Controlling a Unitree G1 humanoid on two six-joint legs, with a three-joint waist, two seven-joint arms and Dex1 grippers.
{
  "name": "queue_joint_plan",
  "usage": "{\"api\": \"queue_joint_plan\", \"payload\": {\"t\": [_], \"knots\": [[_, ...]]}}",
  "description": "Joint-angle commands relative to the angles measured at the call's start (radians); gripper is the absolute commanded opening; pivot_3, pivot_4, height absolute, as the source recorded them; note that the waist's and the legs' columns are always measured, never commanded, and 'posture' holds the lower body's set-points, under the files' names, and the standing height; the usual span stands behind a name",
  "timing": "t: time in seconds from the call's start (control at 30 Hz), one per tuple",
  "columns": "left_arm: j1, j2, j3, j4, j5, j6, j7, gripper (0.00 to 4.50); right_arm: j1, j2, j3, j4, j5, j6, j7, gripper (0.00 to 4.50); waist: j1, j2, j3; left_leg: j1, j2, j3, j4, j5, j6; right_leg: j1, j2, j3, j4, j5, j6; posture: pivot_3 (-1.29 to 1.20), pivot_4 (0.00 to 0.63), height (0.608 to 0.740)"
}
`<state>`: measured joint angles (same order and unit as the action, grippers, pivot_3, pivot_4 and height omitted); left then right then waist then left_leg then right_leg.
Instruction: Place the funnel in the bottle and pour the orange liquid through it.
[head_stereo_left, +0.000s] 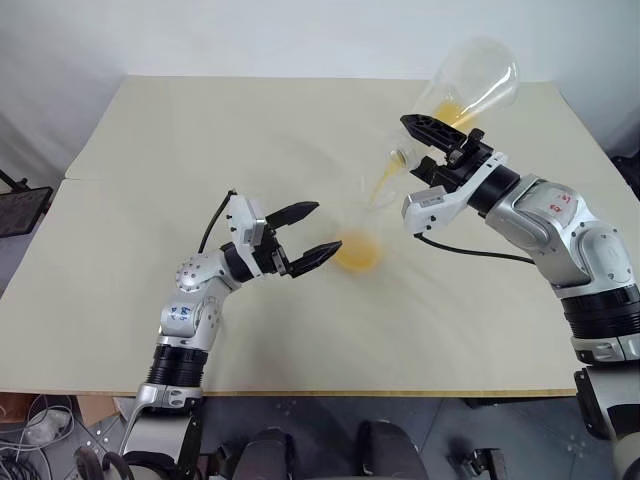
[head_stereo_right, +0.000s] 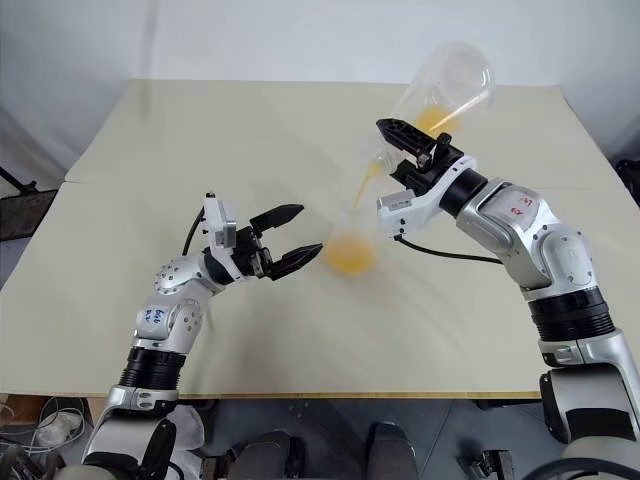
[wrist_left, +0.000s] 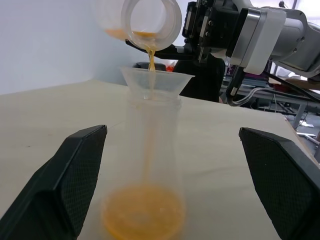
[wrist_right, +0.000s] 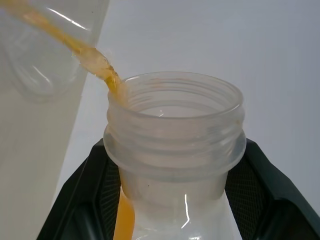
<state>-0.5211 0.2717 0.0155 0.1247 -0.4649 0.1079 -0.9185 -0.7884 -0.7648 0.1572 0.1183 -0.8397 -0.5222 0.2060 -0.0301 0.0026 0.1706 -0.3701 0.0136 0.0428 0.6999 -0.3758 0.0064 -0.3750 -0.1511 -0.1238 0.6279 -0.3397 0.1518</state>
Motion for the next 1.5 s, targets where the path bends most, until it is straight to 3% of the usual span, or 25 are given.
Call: {"api": "queue_joint_plan", "payload": {"t": [0.03, 1.5], "knots": [[0.000, -0.009, -0.003, -0.029, 0.000, -0.017, 0.002, 4.50, -0.027, -0.023, -0.016, -0.028, 0.003, 0.003, -0.025, 2.43, 0.000, 0.000, 0.000, 0.000, 0.000, 0.000, 0.000, 0.000, 0.000, 0.000, 0.000, 0.000, 0.000, 0.000, 0.000, 0.00, 0.150, 0.740], [-0.012, -0.032, -0.007, -0.035, 0.002, -0.011, 0.024, 4.50, -0.039, -0.033, 0.007, -0.009, -0.009, 0.001, -0.052, 2.43, 0.001, 0.000, 0.000, 0.000, 0.000, 0.000, 0.000, 0.000, 0.000, 0.000, 0.000, 0.000, 0.000, 0.000, 0.000, 0.00, 0.150, 0.740]]}}
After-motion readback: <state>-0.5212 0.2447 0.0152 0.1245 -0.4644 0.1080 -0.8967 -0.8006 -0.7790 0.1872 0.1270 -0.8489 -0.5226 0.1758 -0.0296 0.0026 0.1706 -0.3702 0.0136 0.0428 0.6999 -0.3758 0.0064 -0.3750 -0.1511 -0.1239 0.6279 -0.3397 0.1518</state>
